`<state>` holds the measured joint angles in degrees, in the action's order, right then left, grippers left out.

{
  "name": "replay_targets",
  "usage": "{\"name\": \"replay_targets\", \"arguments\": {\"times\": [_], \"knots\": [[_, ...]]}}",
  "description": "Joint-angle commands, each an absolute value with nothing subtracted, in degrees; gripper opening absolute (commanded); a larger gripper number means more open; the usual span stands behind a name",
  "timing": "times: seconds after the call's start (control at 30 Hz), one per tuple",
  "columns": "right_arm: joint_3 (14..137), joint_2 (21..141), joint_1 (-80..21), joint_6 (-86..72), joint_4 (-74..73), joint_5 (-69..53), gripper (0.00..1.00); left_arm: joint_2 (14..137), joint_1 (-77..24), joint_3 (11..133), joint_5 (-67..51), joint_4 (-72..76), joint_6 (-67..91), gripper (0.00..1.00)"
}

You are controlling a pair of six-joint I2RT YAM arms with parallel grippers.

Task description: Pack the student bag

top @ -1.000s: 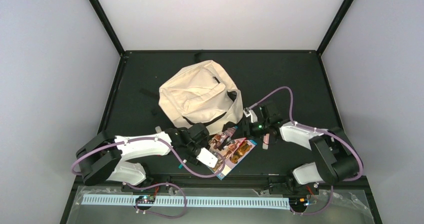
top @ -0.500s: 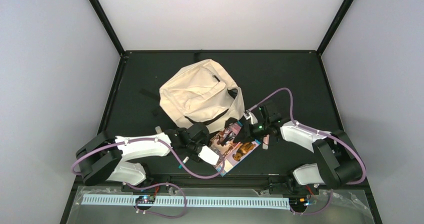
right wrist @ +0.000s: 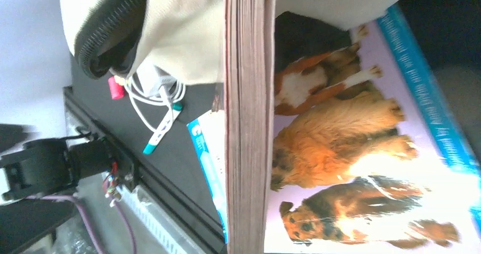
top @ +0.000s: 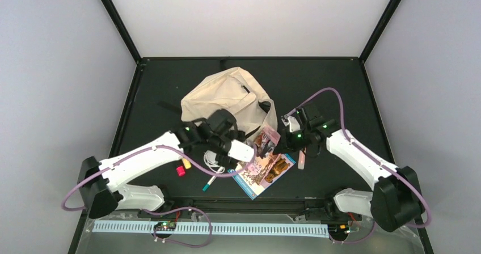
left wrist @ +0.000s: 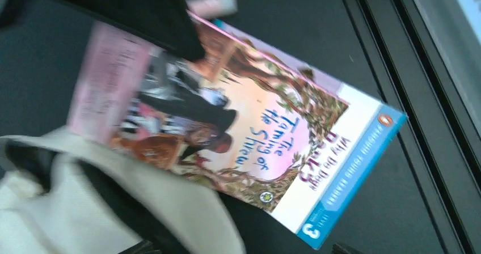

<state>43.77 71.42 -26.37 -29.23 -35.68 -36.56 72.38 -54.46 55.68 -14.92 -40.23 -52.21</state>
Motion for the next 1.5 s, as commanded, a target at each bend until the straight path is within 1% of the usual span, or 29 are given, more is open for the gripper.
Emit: {"name": "replay_targets", "arguments": {"times": [0.0, 0.1, 0.17, 0.3, 0.4, 0.43, 0.47, 0.57, 0.6, 0.73, 0.77, 0.8, 0.83, 0.9, 0.97, 1.03, 1.1, 1.2, 1.4, 1.47], "knots": [[48.8, 67.2, -26.1, -27.3, -47.0, -25.7, 0.01, 70.8, -49.4, 64.0, -24.2, -47.8, -42.3, 0.85], [52.6, 63.6, -25.7, -28.3, -50.0, -20.9, 0.01, 72.9, -47.2, 63.6, -16.7, -39.7, -37.5, 0.94], [55.8, 61.8, -25.5, -28.8, -52.7, -17.1, 0.01, 76.5, -46.5, 63.6, -11.2, -36.6, -36.0, 0.96], [62.7, 58.0, -25.3, -29.8, -58.2, -7.8, 0.01, 82.8, -44.5, 66.2, -9.5, -34.1, -33.9, 0.95], [65.1, 54.8, -25.3, -30.5, -58.1, -3.8, 0.01, 85.7, -43.9, 66.2, -6.1, -28.8, -31.9, 0.88], [65.1, 53.8, -25.3, -30.7, -57.3, -3.8, 0.01, 86.5, -43.6, 66.4, -5.2, -27.6, -31.2, 0.83], [64.9, 53.0, -25.3, -30.8, -56.7, -4.3, 0.01, 87.0, -43.1, 66.8, -4.6, -26.8, -30.4, 0.75], [64.1, 51.6, -25.3, -30.3, -55.0, -6.5, 0.01, 86.6, -41.0, 66.9, -5.1, -24.5, -28.6, 0.38], [63.8, 51.4, -25.3, -29.9, -54.4, -7.0, 0.01, 86.1, -40.6, 66.1, -5.7, -23.5, -28.6, 0.32], [62.0, 49.8, -25.3, -29.9, -50.3, -9.9, 0.01, 85.9, -39.8, 63.8, -4.8, -20.5, -29.7, 0.31], [61.4, 49.3, -25.3, -30.4, -48.6, -11.2, 0.01, 86.4, -39.6, 63.7, -3.7, -20.3, -30.1, 0.22], [60.7, 48.7, -25.4, -31.1, -46.8, -12.7, 0.01, 87.0, -39.4, 64.0, -2.6, -20.3, -30.2, 0.07], [59.6, 48.2, -25.4, -32.5, -44.1, -14.6, 0.01, 87.4, -38.9, 64.6, -1.6, -20.8, -29.8, 0.02], [55.3, 46.8, -25.4, -37.7, -35.8, -19.4, 0.01, 87.2, -37.3, 67.4, -3.6, -23.5, -27.3, 0.02], [48.7, 45.6, -25.5, -46.1, -24.0, -25.2, 0.01, 85.6, -35.4, 70.8, -8.2, -26.1, -22.9, 0.02], [42.5, 45.5, -26.1, -55.9, -11.6, -27.1, 0.01, 83.3, -34.3, 73.7, -9.7, -27.3, -20.8, 0.01], [40.3, 46.8, -27.1, -58.1, -8.7, -27.3, 0.01, 80.7, -33.9, 74.8, -8.2, -27.0, -20.5, 0.01], [40.8, 49.0, -29.9, -58.3, -8.0, -25.5, 0.01, 78.7, -33.6, 75.0, -7.4, -25.7, -22.8, 0.02], [40.5, 56.0, -34.3, -62.0, -1.7, -22.7, 0.01, 78.3, -33.4, 77.6, -6.6, -27.3, -23.5, 0.02], [41.0, 58.9, -34.6, -62.9, -0.6, -19.9, 0.01, 77.9, -33.4, 78.2, -7.7, -28.2, -23.5, 0.02]]}}
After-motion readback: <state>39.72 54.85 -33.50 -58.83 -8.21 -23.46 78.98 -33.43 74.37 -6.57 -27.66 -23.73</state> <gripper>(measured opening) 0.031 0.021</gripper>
